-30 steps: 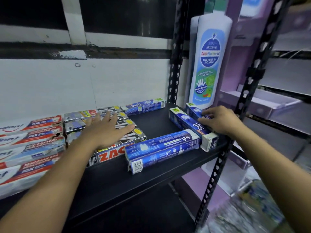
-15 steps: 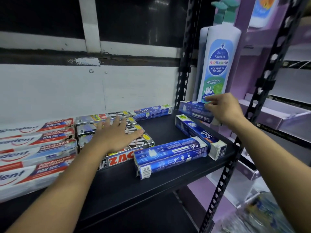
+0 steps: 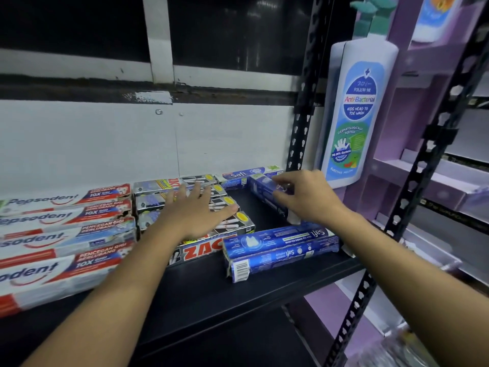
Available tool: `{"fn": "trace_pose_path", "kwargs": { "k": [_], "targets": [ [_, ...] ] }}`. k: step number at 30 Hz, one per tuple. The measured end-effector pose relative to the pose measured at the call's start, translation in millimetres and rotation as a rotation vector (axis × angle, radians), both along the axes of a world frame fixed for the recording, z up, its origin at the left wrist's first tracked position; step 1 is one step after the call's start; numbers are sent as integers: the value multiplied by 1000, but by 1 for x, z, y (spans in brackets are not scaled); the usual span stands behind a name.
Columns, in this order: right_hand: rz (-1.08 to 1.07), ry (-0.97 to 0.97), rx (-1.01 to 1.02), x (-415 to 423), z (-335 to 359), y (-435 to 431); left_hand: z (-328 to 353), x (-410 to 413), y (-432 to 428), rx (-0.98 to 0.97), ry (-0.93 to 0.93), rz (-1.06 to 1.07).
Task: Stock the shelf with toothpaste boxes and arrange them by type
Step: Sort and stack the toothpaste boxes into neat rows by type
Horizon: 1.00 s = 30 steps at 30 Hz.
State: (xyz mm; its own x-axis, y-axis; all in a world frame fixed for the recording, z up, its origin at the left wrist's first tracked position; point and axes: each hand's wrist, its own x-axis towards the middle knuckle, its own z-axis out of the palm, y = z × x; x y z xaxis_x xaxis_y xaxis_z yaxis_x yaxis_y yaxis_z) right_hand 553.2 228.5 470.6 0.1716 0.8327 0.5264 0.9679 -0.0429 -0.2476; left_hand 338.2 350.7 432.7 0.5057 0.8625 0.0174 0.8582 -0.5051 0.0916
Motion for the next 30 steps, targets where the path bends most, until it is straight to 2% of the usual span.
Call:
{"fn": "trace_pose_path", "kwargs": {
  "k": [6, 8, 11, 13, 15, 17, 20, 30],
  "targets": [
    [252, 581, -152, 11, -4, -15, -1, -1, 2, 5, 2, 0],
    [253, 533, -158, 16, -7, -19, -2, -1, 2, 8, 3, -1],
    [33, 187, -81, 30, -1, -26, -2, 0, 3, 9, 3, -2],
    [-110, 76, -141, 43, 1, -33, -1, 0, 3, 6, 5, -2],
    [-194, 72, -253, 56, -2, -39, -2, 0, 4, 9, 11, -4],
    [-206, 165, -293, 61, -7, -46, -2, 0, 5, 9, 12, -4],
    [-194, 226, -242, 64, -11, -54, -2, 0, 4, 9, 10, -8],
    [-363, 161, -159, 87, -12, -69, -1, 0, 3, 20, 32, -7]
  ]
}}
